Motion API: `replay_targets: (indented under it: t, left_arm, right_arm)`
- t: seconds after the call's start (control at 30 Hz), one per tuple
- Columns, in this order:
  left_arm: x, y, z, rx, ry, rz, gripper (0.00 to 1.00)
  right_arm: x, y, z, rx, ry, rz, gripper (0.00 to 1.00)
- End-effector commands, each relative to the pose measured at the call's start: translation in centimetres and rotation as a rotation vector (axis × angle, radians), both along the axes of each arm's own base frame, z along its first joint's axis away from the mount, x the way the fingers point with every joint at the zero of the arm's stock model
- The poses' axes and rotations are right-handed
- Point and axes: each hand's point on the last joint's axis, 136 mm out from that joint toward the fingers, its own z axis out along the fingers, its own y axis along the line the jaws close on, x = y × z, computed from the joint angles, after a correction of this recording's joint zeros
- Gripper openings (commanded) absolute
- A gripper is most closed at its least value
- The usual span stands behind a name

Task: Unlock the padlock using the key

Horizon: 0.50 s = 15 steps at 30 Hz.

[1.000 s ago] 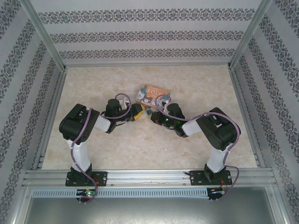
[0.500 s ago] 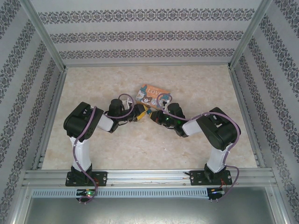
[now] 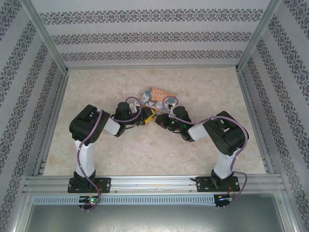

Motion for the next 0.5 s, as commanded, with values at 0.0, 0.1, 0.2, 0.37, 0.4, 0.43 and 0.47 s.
replay_targets:
  t: [0.0,0.1,0.2,0.37,0.4,0.43,0.47]
  left_arm:
    - [0.24,-0.85,0.87,-0.029,-0.043,-0.018,0.44]
    - [0.31,-0.91,0.77,-0.030,-0.041,-0.015,0.40]
    - [0.36,-0.89,0.73,-0.030,-0.038,-0.012,0.36]
    - [0.43,-0.81,0.61,-0.026,-0.036,-0.005,0.31]
    - [0.48,-0.79,0.60,-0.025,-0.036,-0.001,0.31]
    - [0.53,-0.76,0.59,-0.025,-0.035,0.003,0.31]
    - [0.55,-0.75,0.55,-0.024,-0.034,0.004,0.31]
  right_arm:
    - [1.16,0.83,2.38,0.061,-0.061,0.009,0.00]
    - [1.15,0.85,2.38,0.065,-0.056,0.008,0.00]
    - [1.19,0.83,2.39,0.069,-0.054,0.005,0.00]
    - [1.16,0.82,2.30,0.069,-0.051,0.003,0.00]
    - [1.12,0.85,2.22,0.068,-0.050,0.004,0.00]
    - [1.13,0.81,2.20,0.069,-0.048,0.003,0.00]
    - [1.16,0.78,2.20,0.069,-0.048,0.002,0.00]
